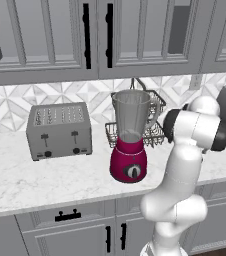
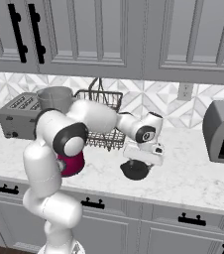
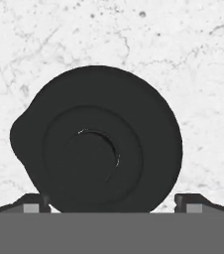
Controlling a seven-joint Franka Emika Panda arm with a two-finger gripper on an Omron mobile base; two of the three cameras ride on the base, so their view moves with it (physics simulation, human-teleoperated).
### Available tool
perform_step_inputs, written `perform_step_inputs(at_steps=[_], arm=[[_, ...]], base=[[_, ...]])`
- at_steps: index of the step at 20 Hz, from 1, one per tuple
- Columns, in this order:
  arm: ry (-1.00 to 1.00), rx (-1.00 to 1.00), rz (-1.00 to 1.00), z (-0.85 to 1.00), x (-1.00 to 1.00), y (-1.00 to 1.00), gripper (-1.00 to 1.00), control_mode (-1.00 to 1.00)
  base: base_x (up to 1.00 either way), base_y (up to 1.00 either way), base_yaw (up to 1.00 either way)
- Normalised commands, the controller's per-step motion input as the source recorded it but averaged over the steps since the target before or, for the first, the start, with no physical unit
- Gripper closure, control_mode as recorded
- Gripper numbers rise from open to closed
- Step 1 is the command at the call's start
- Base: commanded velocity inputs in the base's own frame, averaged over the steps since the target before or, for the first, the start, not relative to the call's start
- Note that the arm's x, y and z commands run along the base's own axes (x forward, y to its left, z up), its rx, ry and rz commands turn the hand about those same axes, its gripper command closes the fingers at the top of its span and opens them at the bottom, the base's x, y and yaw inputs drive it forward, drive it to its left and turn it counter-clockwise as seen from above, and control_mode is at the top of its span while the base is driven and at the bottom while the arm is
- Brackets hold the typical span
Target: Close the lid blender by securely placing the lid on top.
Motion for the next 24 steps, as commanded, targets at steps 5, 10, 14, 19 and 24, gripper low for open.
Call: perform_step_inputs(at_steps=[5, 10, 14, 19, 24], arm=[[0.00, -0.05, 0.00, -0.02, 0.00, 0.54, -1.00, -1.00], [0.00, -0.01, 0.00, -0.37, 0.11, 0.09, -1.00, -1.00], [0.00, 0.00, 0.00, -0.37, 0.19, -0.06, -1.00, -1.00], [0.00, 0.00, 0.00, -0.18, 0.19, -0.07, -1.00, -1.00], [0.00, 0.00, 0.00, -0.29, 0.29, 0.00, 1.00, -1.00]], base=[[0.00, 0.00, 0.00], [0.00, 0.00, 0.00], [0.00, 0.00, 0.00], [0.00, 0.00, 0.00], [0.00, 0.00, 0.00]])
